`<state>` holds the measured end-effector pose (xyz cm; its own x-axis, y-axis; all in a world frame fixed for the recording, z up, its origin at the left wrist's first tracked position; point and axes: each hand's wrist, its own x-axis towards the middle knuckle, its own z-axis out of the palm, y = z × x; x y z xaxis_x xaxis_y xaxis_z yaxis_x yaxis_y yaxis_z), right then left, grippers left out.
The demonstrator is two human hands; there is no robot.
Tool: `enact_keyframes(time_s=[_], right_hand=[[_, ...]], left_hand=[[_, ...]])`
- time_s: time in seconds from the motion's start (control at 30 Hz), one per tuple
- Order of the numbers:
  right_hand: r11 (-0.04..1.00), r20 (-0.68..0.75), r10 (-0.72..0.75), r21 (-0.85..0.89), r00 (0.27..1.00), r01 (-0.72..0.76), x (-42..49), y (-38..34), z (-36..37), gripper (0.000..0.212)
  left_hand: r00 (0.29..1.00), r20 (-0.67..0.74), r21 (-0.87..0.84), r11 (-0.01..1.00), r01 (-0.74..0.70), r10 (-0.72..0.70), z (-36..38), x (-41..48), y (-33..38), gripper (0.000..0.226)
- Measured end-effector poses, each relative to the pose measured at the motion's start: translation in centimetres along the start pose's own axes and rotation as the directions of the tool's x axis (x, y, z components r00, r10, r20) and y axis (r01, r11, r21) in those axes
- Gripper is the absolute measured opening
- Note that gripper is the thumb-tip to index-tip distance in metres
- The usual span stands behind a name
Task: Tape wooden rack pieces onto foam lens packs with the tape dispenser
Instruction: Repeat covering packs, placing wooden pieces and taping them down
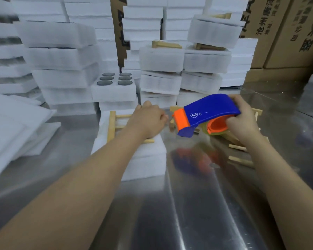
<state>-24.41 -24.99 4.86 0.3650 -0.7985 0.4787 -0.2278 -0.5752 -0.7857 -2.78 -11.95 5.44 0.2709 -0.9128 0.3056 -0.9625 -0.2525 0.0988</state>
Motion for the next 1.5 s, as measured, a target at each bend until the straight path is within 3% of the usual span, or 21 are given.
enact_keyframes(time_s=[0.2, 0.37, 1.0, 1.17, 1.5], right_hand=[[0.980, 0.005, -0.109, -0.164, 0.994, 0.109, 0.1, -1.0, 0.3, 0.054], [0.930, 0.008, -0.211, -0.305, 0.977, 0.203, 0.0, -2.2, 1.2, 0.055], [0.888, -0.156, -0.311, -0.398, 0.938, 0.228, -1.3, -4.1, 2.2, 0.064], [0.859, -0.186, -0.345, -0.457, 0.920, 0.229, -1.8, -4.8, 2.6, 0.069], [0.892, -0.253, -0.296, -0.418, 0.921, 0.172, -2.0, -4.4, 3.1, 0.065]], left_hand=[[0.994, -0.105, -0.126, 0.992, -0.019, 0.006, 0.1, 0.0, -0.3, 0.020], [0.988, -0.154, -0.087, 0.995, -0.038, 0.024, -0.1, -0.2, 0.0, 0.022], [0.980, -0.195, -0.204, 0.979, -0.007, -0.033, -0.3, -0.8, -0.2, 0.016], [0.982, -0.174, -0.365, 0.931, 0.000, -0.068, -0.3, -0.9, -0.2, 0.012], [0.977, -0.195, -0.482, 0.876, -0.016, -0.090, -0.3, -1.0, 0.0, 0.009]])
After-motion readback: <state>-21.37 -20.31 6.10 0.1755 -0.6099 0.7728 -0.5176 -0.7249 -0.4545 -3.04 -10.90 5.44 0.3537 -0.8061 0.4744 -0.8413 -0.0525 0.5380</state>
